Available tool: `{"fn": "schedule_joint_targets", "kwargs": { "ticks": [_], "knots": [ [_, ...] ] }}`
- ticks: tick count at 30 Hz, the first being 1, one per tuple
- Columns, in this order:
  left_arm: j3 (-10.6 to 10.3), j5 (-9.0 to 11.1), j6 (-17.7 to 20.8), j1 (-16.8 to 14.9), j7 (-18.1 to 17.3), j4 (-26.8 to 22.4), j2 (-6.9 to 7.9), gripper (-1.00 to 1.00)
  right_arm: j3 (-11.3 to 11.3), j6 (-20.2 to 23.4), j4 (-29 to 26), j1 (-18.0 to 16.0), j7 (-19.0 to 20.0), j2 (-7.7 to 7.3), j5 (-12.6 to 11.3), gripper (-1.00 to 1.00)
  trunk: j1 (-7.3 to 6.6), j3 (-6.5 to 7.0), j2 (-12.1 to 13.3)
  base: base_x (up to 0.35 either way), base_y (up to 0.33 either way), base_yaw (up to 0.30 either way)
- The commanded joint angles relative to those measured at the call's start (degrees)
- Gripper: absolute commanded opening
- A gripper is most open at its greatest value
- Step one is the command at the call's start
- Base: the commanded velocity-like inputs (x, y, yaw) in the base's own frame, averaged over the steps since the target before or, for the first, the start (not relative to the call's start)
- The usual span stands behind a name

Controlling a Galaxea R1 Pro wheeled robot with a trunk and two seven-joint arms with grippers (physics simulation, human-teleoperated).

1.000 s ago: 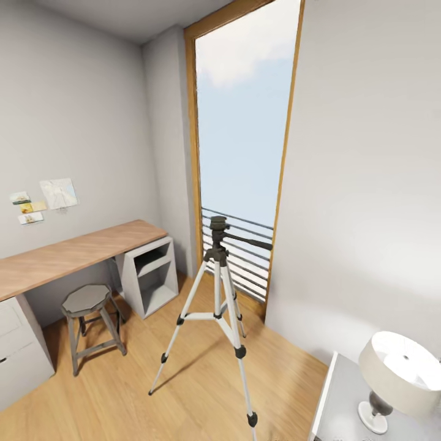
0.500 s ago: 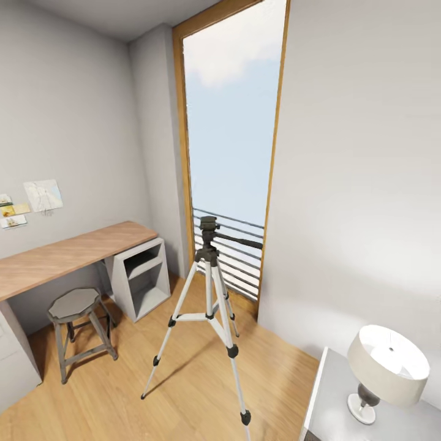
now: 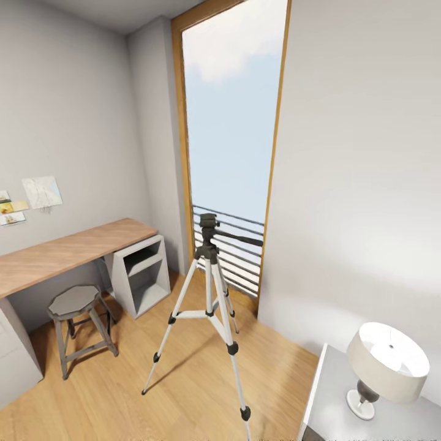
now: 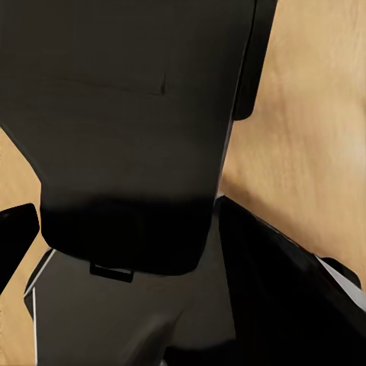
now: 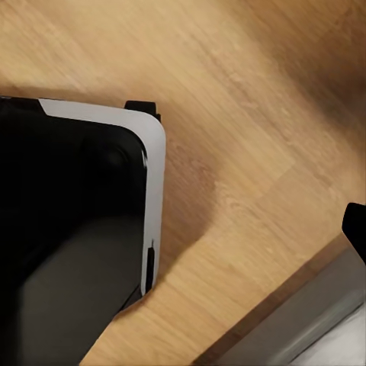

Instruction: Attach the digital camera to the camera tripod in the bedroom.

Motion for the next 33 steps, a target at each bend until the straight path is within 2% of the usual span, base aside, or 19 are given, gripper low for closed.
{"fn": "schedule_joint_targets", "kwargs": {
  "ticks": [1,33],
  "knots": [
    [-0.52,0.27,-0.10,-0.01,0.20,0.01,-0.02,-1.00,-0.48,-0.34,0.18,-0.06,0.12,-0.03,0.57,1.00,0.02,-0.11,-0.05,0.000,0.000,0.000],
    [-0.43,0.58,-0.18,-0.01,0.20,-0.05,0.15,-1.00,-0.39,-0.46,0.18,-0.06,-0.05,-0.05,0.64,1.00,0.02,-3.06,-0.05,0.000,0.000,0.000]
  ]
}}
